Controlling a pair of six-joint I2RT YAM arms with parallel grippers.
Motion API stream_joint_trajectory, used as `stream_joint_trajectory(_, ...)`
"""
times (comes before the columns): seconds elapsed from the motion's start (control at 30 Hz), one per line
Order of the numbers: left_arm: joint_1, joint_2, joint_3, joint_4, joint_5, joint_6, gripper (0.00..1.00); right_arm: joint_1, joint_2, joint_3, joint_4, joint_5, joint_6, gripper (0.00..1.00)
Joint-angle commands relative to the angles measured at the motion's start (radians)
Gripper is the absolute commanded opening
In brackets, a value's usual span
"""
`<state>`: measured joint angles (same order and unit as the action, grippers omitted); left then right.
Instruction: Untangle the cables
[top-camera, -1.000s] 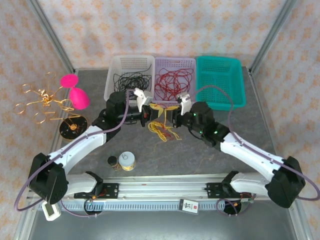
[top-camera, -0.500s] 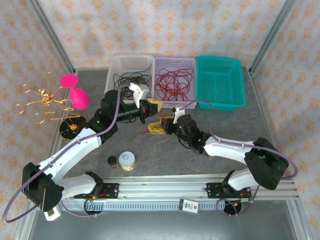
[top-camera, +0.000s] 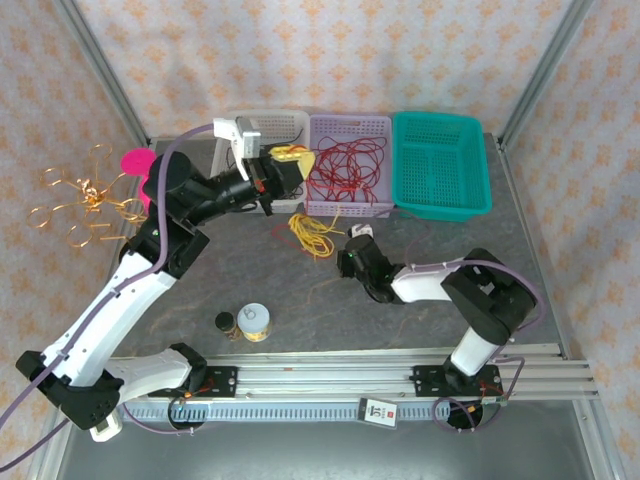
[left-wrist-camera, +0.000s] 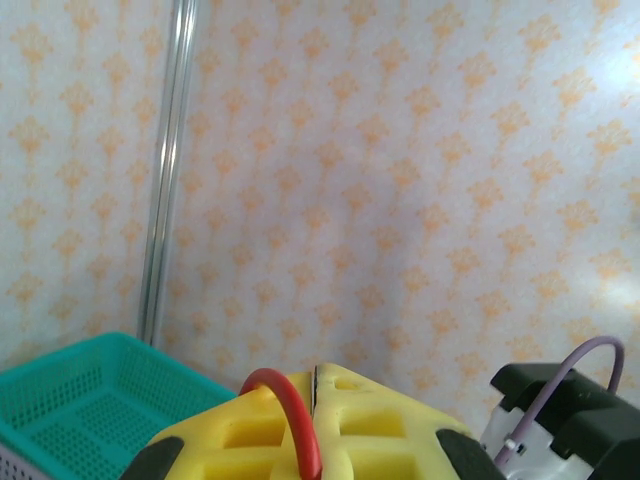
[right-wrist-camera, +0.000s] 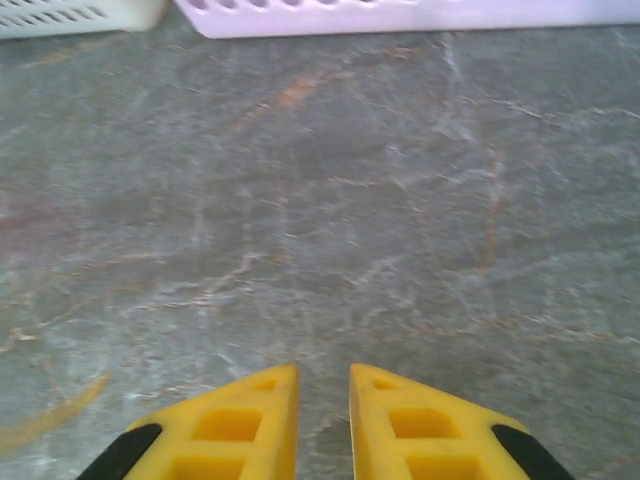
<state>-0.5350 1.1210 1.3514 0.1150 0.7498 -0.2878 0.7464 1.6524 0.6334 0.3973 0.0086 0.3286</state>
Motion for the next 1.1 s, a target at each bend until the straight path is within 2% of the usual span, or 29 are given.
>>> stream_joint_trajectory(0.0,-0.004,0.012,0.044,-0.013,-0.01,-0.001,0.0,-0.003,-0.087,-0.043,-0.019,0.013,-0.013,0.21)
stream_joint_trajectory(0.13,-0.003,0.021,-0.017,0.015,-0.032,-0.008,0.0,-0.018,-0.287,-0.122,-0.064,0.007,-0.031,0.28)
stream_joint_trajectory(0.27,-0.003,0.02,-0.102,0.044,-0.055,-0.017,0.0,-0.039,-0.507,-0.154,-0.182,-0.017,-0.092,0.48)
stream_joint_trajectory(0.37,-0.005,0.022,-0.162,0.088,-0.047,-0.052,0.0,-0.041,-0.65,-0.157,-0.212,-0.201,-0.192,0.66)
stream_joint_trajectory(0.5,-0.01,0.013,-0.226,0.151,-0.032,-0.102,0.0,-0.038,-0.727,-0.155,-0.094,-0.511,-0.229,0.75)
stream_joint_trajectory(0.57,-0.016,0.007,-0.245,0.168,-0.037,-0.114,0.0,-0.028,-0.697,-0.147,0.031,-0.571,-0.188,0.76)
stream_joint_trajectory(0.63,-0.021,0.005,-0.253,0.176,-0.043,-0.12,0.0,-0.024,-0.627,-0.113,0.119,-0.55,-0.166,0.77)
stream_joint_trajectory(0.73,-0.032,0.008,-0.254,0.188,-0.044,-0.13,0.0,-0.024,-0.481,-0.024,0.154,-0.438,-0.184,0.76)
stream_joint_trajectory(0.8,-0.04,0.014,-0.245,0.186,-0.043,-0.131,0.0,-0.025,-0.374,0.032,0.17,-0.316,-0.157,0.74)
stream_joint_trajectory(0.9,-0.047,0.02,-0.227,0.168,-0.043,-0.125,0.0,-0.03,-0.255,0.113,0.188,-0.301,-0.131,0.7)
stream_joint_trajectory(1.07,-0.054,0.019,-0.218,0.164,-0.053,-0.12,0.0,-0.03,-0.141,0.185,0.177,-0.218,-0.055,0.66)
